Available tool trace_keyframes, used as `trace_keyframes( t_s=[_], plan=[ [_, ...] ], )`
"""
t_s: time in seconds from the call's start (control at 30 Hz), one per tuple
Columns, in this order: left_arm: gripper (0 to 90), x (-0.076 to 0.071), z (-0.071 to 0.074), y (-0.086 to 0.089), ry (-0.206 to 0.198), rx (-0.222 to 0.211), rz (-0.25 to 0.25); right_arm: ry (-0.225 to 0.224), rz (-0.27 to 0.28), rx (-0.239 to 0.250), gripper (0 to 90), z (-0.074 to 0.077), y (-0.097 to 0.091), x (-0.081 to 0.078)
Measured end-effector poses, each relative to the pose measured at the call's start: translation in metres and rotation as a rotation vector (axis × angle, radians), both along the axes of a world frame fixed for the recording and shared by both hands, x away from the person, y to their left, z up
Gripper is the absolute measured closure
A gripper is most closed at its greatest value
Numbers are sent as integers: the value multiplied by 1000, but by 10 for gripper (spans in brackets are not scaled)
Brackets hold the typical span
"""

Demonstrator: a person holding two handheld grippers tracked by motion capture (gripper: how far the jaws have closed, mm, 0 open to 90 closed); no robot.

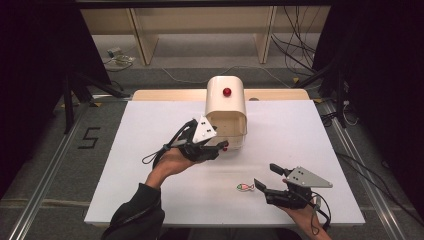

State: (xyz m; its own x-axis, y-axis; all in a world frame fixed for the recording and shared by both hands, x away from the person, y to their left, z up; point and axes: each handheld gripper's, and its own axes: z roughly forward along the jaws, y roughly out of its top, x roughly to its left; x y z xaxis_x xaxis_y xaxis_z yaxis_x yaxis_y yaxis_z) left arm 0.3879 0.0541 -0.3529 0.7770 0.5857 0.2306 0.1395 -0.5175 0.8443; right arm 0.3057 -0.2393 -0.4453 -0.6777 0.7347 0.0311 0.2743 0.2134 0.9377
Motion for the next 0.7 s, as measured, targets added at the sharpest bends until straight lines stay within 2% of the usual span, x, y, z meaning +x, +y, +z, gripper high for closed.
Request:
trace_keyframes(
  t_s=[0.13,0.3,0.4,0.7],
  plan=[
    [431,-2,-3,6,9,-28,16,2,-1,-1,256,0,0,0],
    [413,-7,-7,13,-5,-53,27,2,-2,-2,256,0,0,0],
    [406,-8,-10,16,-2,-89,40,0,-1,-3,257,0,0,0],
    [376,-10,-18,25,2,-133,67,-2,0,-3,256,0,0,0]
  ],
)
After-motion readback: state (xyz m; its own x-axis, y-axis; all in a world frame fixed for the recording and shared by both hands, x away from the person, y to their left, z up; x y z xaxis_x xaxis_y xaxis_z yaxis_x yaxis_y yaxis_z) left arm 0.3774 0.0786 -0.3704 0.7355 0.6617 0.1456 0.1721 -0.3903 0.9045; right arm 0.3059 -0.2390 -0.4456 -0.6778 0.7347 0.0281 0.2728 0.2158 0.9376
